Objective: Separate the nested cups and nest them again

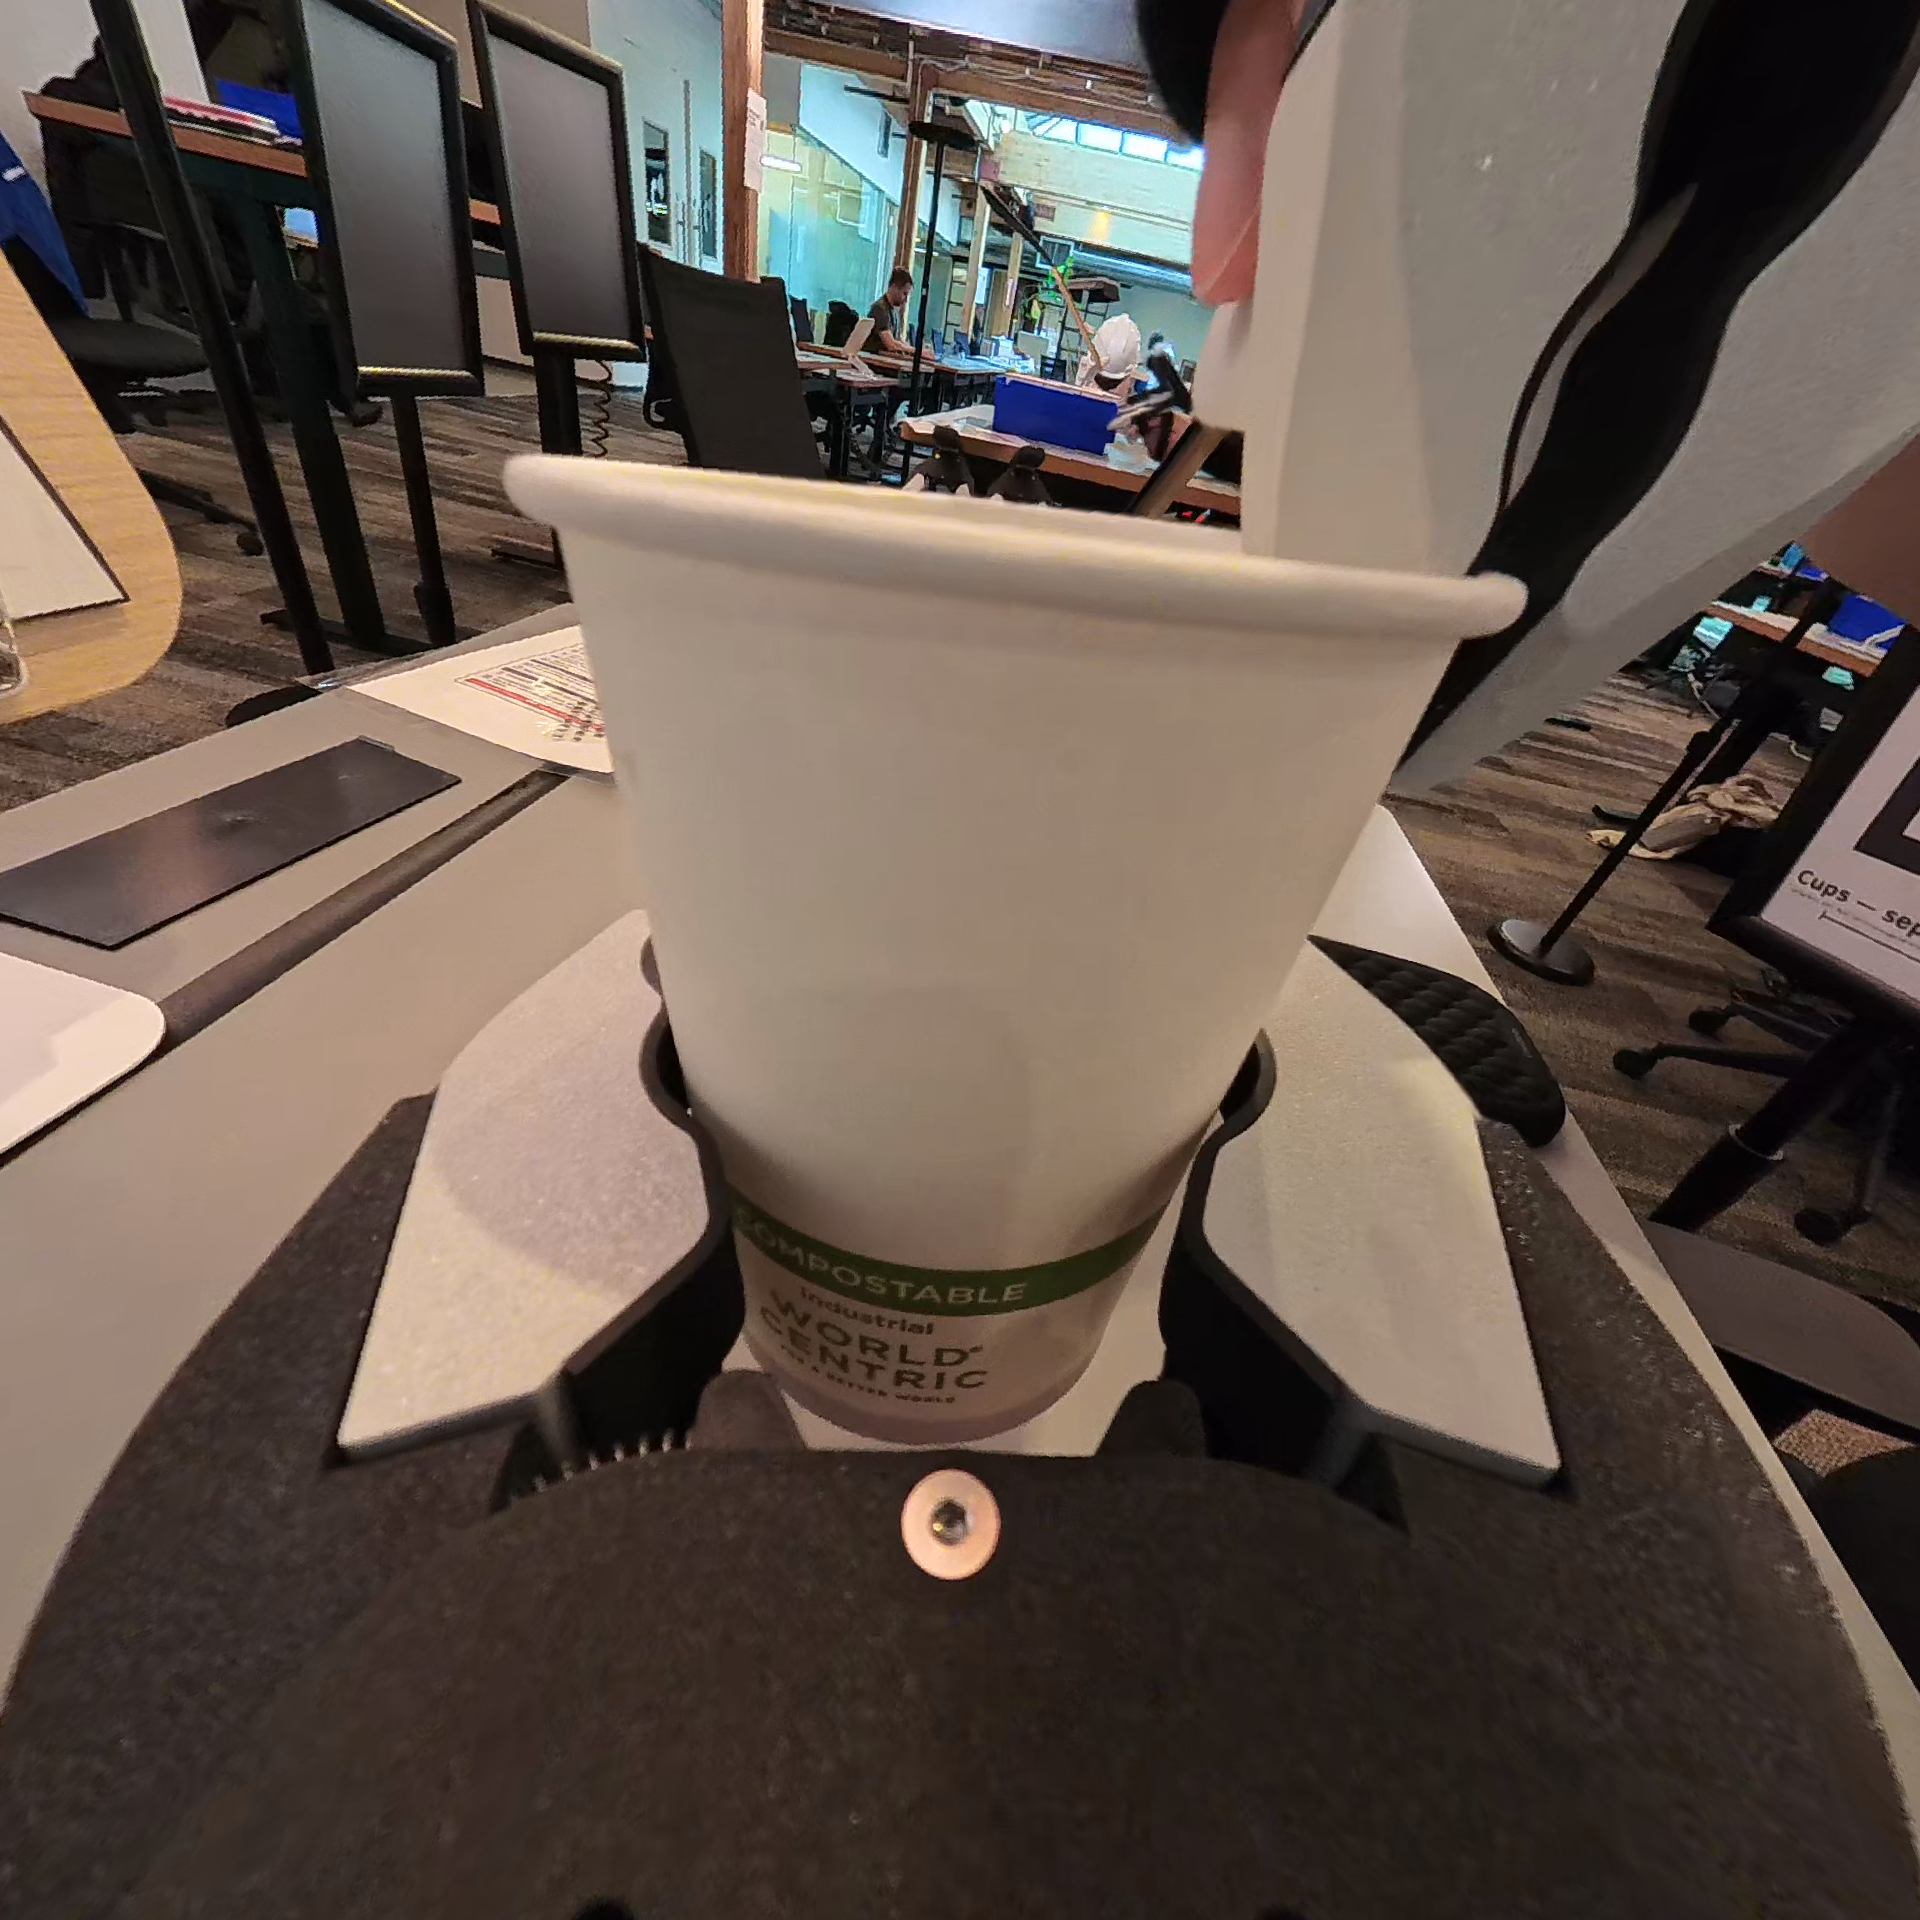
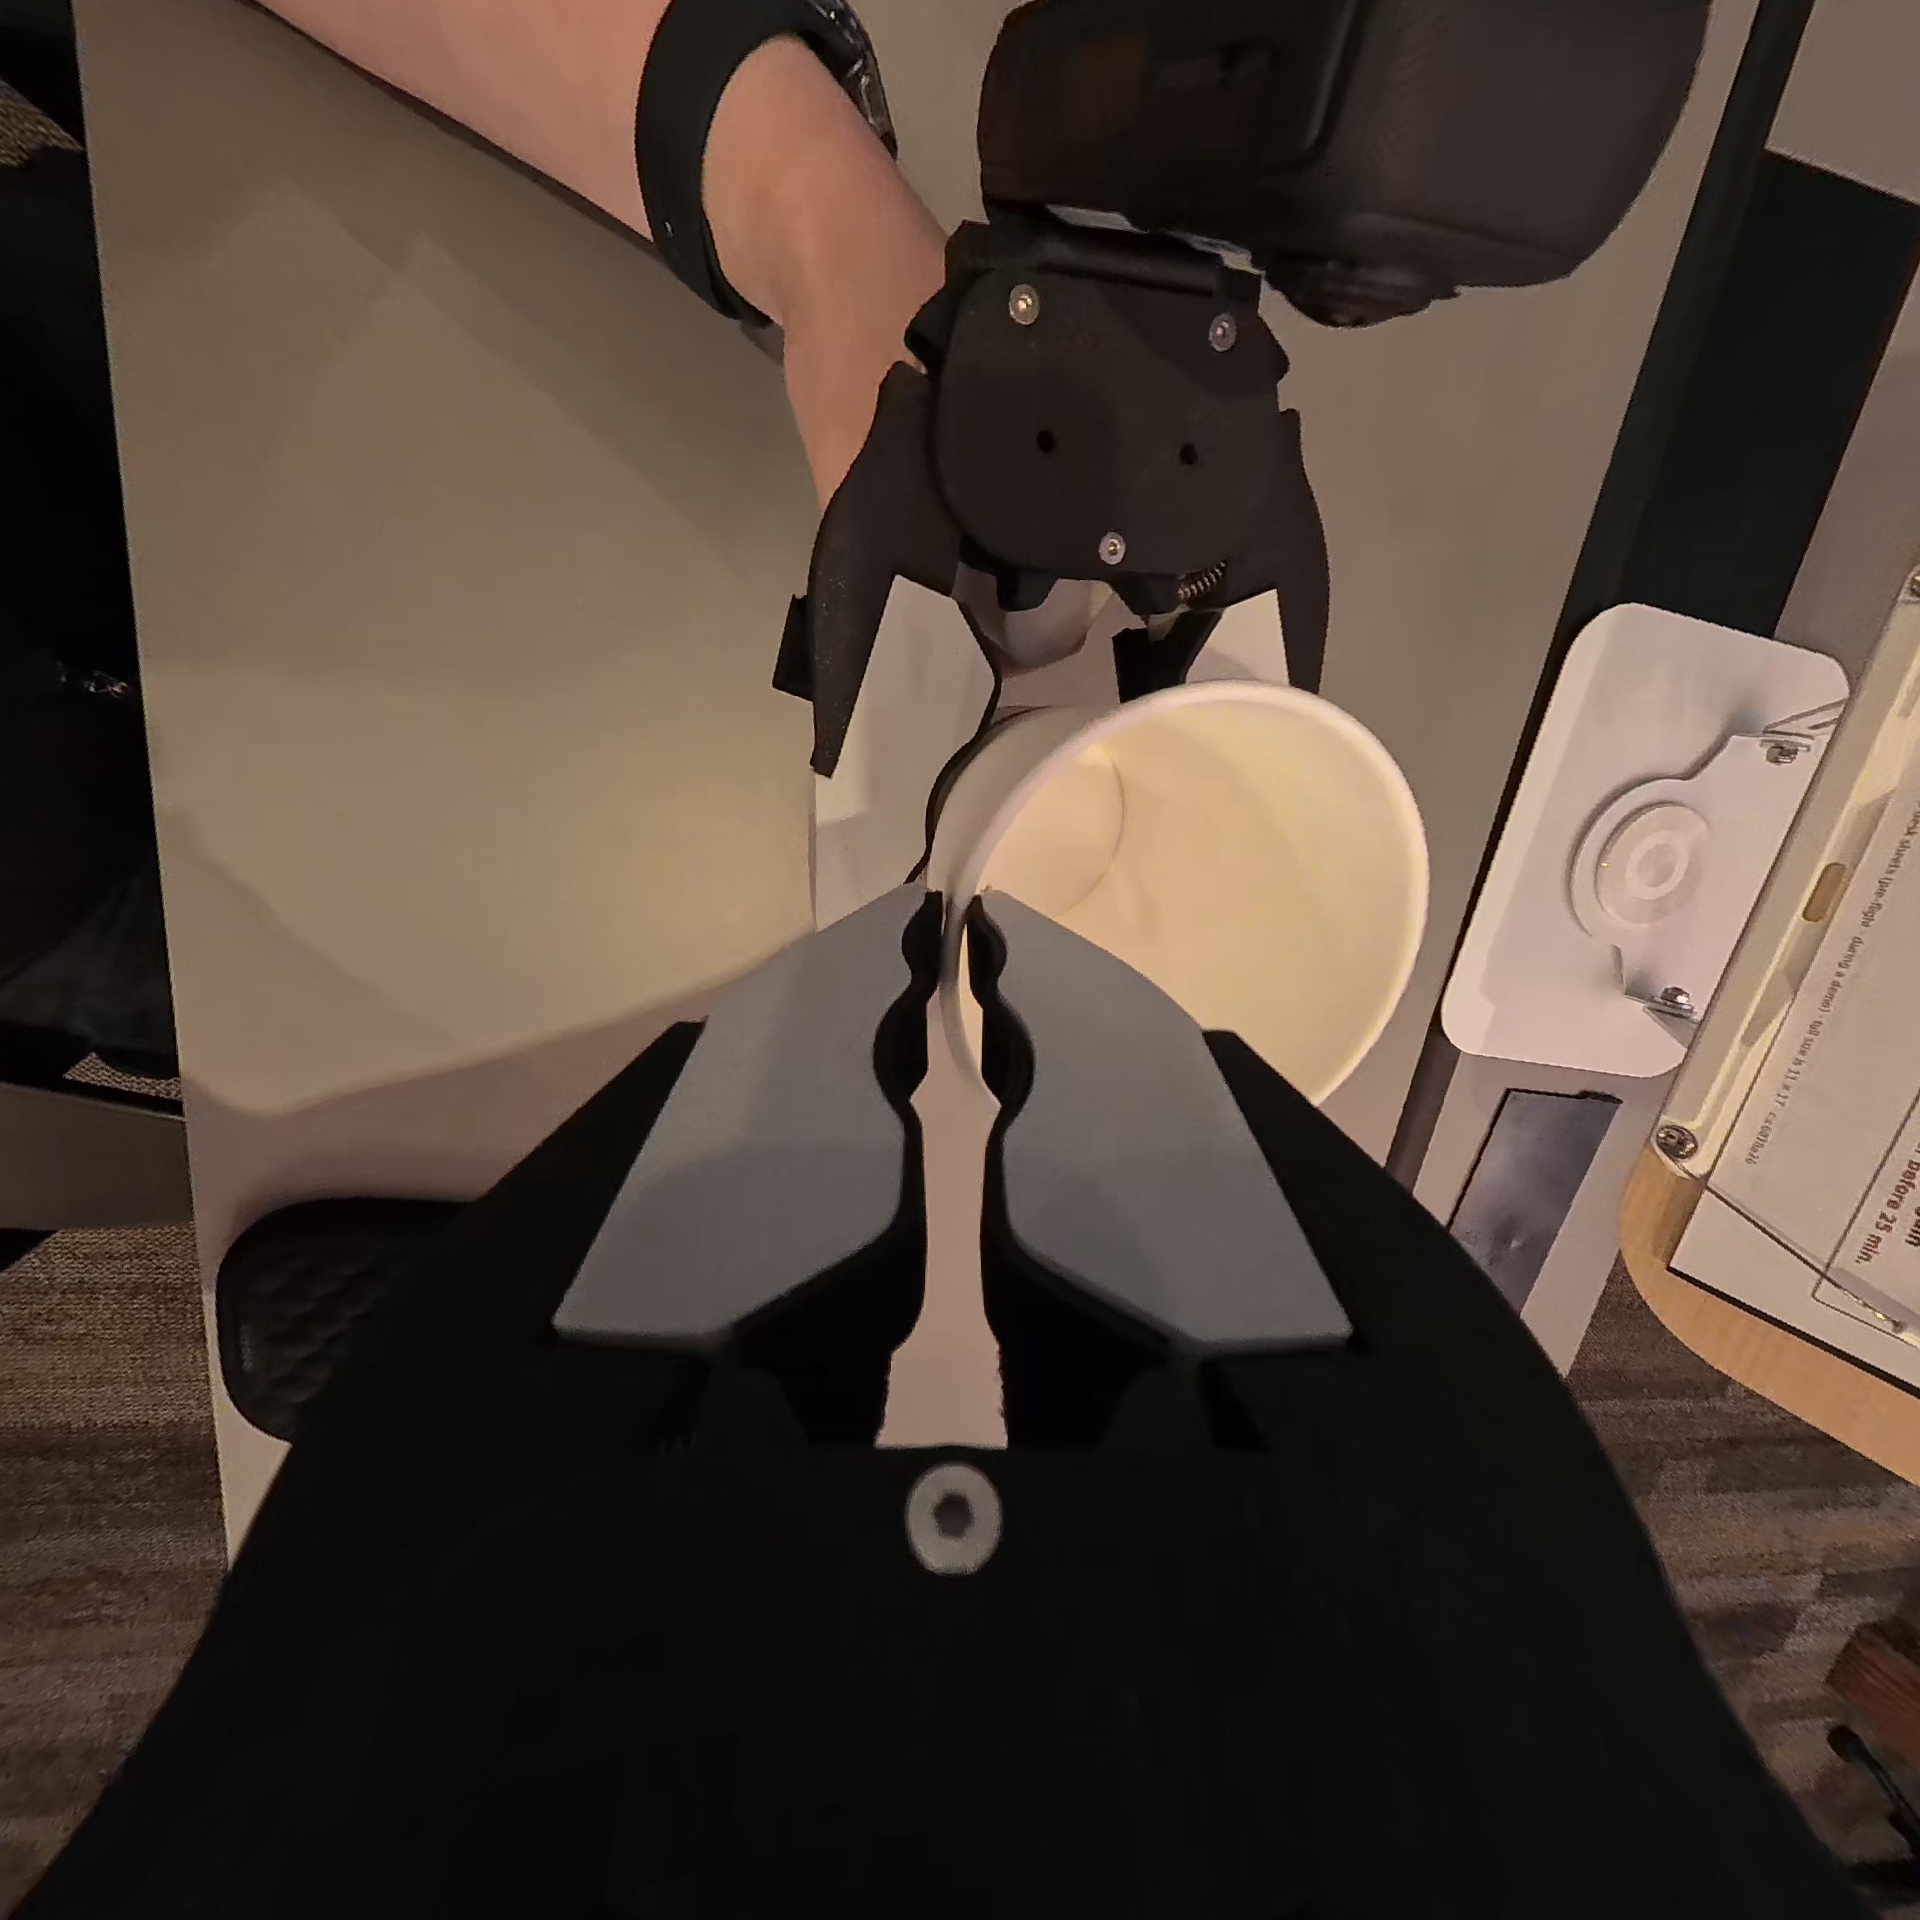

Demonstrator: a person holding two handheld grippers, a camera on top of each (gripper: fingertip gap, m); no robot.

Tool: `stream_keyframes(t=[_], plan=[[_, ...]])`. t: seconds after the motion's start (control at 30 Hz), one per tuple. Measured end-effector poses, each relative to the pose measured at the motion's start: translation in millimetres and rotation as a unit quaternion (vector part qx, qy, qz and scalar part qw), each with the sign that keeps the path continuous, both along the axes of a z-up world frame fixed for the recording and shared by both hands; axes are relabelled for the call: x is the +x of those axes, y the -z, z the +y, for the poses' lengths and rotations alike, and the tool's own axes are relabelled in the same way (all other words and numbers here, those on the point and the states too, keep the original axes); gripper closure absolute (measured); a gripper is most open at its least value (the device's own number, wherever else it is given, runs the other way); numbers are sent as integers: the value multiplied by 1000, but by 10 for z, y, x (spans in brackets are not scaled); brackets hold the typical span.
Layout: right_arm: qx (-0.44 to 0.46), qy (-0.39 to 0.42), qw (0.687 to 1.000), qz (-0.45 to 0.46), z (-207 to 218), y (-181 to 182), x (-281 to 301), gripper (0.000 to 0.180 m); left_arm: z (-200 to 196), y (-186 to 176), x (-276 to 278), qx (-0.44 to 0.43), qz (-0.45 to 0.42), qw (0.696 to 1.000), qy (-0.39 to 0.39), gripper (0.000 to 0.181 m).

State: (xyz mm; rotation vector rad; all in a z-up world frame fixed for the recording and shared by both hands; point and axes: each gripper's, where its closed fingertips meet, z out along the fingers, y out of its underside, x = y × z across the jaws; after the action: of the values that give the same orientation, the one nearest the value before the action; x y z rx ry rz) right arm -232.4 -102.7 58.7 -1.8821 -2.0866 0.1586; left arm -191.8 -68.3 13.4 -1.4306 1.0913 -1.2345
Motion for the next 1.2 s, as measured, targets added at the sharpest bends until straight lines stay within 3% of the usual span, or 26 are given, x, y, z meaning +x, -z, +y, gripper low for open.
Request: stream_keyframes(t=[0.17,0.37,0.5,0.6,0.73,0.9,1.2], plan=[[21,7,1000,-17,33,-127,80,177,28,1,-24,5,0,1000,-10,80],[64,50,997,-10,-23,-787,504,177,27,32,-14,2,6,1000,-10,78],[91,132,987,-2,-129,-1298,1244,177,22,42,-7,2,8,1000,-9,79],[99,225,969,2,-231,-1464,2041,177,7,38,5,3,9,1000,-7,79],[83,348,934,-2,-502,-1281,3152,177,-17,30,28,8,11,1000,-4,79],[31,446,895,8,-914,-731,4091,177,-39,32,47,7,13,1000,-1,79],[-24,483,875,30,-1287,29,4565,177,2,42,19,2,10,1000,-8,80]])
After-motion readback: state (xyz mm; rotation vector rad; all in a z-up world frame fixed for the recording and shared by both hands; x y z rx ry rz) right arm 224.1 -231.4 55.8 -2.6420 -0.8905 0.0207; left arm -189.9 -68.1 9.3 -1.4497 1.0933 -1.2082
